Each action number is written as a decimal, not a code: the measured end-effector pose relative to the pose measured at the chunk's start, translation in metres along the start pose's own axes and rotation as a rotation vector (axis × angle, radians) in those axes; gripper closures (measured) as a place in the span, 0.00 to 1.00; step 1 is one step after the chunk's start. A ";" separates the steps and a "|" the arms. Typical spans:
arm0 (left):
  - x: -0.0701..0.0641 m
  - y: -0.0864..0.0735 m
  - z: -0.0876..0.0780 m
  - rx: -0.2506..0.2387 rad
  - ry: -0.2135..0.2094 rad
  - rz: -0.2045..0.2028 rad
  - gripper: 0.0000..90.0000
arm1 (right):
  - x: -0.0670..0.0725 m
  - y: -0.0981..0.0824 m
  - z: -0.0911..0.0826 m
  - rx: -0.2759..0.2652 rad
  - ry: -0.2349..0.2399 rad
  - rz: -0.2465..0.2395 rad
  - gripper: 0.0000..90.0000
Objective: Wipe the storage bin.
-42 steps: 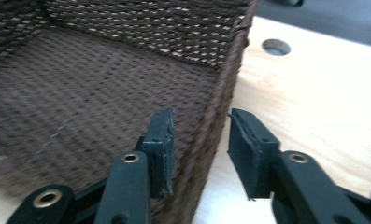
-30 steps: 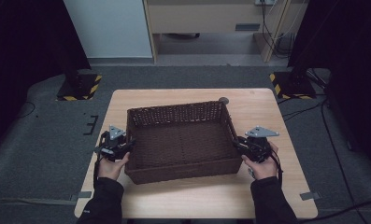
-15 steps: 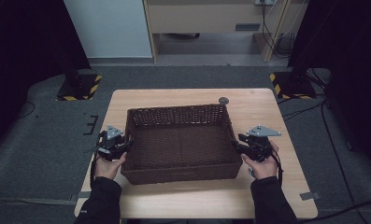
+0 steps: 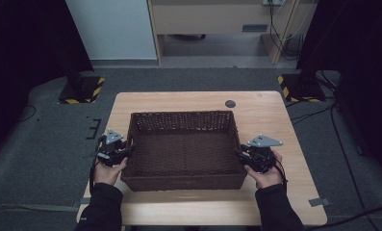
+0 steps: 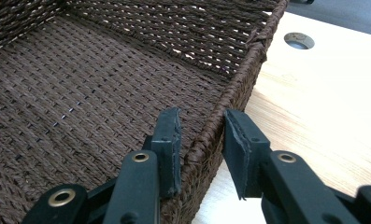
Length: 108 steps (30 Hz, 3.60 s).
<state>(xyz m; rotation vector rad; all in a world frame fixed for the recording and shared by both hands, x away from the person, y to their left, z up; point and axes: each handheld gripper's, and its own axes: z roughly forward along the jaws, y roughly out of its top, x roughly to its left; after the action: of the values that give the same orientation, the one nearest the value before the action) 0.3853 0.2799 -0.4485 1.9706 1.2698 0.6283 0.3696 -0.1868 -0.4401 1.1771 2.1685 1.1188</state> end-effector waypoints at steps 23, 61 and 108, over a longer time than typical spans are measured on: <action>0.001 0.000 0.001 0.003 0.006 -0.011 0.73 | -0.058 -0.026 -0.026 0.029 -0.156 0.084 0.58; 0.000 -0.001 0.000 -0.016 -0.006 -0.020 0.76 | -0.071 -0.073 -0.020 0.192 -0.065 0.128 0.94; -0.020 0.001 -0.002 0.007 -0.010 0.020 0.78 | -0.073 -0.002 0.056 0.082 0.009 0.026 0.94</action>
<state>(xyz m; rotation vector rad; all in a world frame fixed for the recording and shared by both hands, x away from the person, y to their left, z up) 0.3770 0.2619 -0.4469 1.9915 1.2491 0.6240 0.4463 -0.2241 -0.4749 1.2412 2.2310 1.0561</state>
